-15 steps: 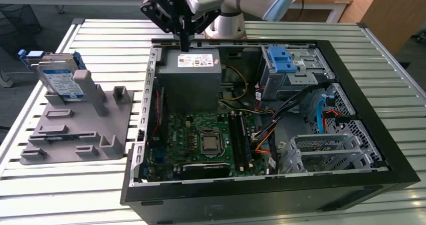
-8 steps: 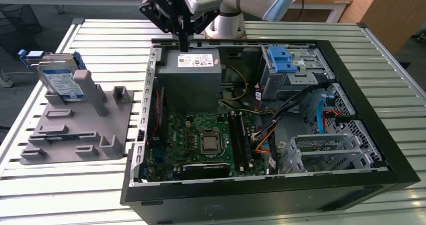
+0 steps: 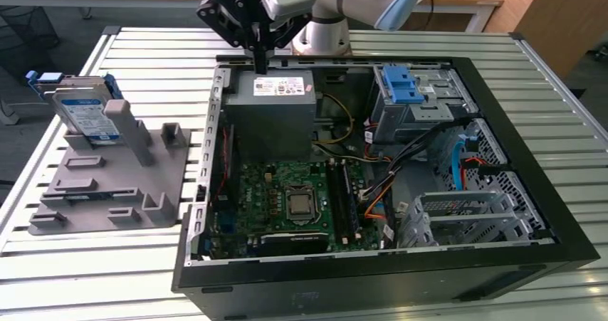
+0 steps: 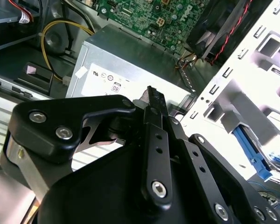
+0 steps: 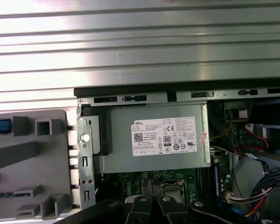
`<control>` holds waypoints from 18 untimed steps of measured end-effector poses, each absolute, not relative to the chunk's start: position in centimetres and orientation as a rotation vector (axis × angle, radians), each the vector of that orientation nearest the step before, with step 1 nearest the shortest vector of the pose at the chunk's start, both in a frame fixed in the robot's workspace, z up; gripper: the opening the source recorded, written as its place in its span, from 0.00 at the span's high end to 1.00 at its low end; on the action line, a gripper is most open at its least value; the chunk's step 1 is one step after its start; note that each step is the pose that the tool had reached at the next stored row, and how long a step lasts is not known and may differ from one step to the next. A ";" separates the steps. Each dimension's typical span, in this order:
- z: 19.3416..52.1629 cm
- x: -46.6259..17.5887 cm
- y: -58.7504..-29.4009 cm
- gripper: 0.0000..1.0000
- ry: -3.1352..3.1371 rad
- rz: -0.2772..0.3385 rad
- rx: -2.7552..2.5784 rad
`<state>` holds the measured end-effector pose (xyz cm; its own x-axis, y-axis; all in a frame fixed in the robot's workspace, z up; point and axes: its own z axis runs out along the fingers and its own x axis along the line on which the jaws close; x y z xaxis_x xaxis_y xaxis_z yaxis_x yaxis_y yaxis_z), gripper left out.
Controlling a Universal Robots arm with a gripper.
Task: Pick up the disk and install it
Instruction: 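Reach for the disk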
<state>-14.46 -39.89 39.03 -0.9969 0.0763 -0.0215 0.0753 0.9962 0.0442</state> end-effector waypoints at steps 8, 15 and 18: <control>39.0 -14.7 -39.9 0.89 3.115 0.068 0.118; 39.0 -14.9 -39.9 0.89 3.115 0.068 0.118; 39.0 -15.0 -39.9 0.89 3.115 0.068 0.118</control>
